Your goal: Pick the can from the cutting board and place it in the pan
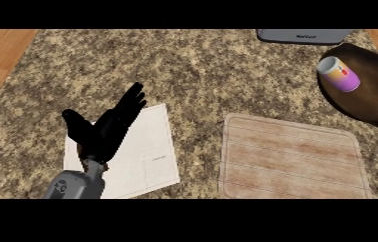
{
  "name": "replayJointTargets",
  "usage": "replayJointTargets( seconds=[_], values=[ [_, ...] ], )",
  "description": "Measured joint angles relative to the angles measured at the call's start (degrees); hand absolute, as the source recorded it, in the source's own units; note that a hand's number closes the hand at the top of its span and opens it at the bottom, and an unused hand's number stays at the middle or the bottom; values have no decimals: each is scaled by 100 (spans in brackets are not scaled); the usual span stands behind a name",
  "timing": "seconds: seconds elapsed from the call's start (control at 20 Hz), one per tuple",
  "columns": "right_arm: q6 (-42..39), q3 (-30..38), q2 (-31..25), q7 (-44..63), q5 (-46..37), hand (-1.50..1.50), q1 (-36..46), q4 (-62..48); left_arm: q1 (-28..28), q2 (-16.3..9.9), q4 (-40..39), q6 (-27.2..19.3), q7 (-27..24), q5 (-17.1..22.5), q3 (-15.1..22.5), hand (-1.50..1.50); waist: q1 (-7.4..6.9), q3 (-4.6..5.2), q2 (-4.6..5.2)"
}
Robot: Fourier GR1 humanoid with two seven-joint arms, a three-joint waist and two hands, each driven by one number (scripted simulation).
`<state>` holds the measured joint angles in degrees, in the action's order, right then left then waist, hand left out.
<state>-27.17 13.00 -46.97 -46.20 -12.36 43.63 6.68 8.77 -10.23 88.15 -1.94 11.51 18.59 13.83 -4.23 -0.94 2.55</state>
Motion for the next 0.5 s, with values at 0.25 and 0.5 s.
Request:
replayJointTargets(
  seconds=[0.25, 0.5],
  values=[
    [-182, -16, -174, 51, 48, -150, -165, 213, -57, 12, 3, -21, -16, -8, -10, 0, 53, -8, -17],
    [-303, -73, -265, 108, 80, -150, -338, 405, -114, 16, -14, -21, -26, -36, 16, 0, 80, -11, -23]
  ],
)
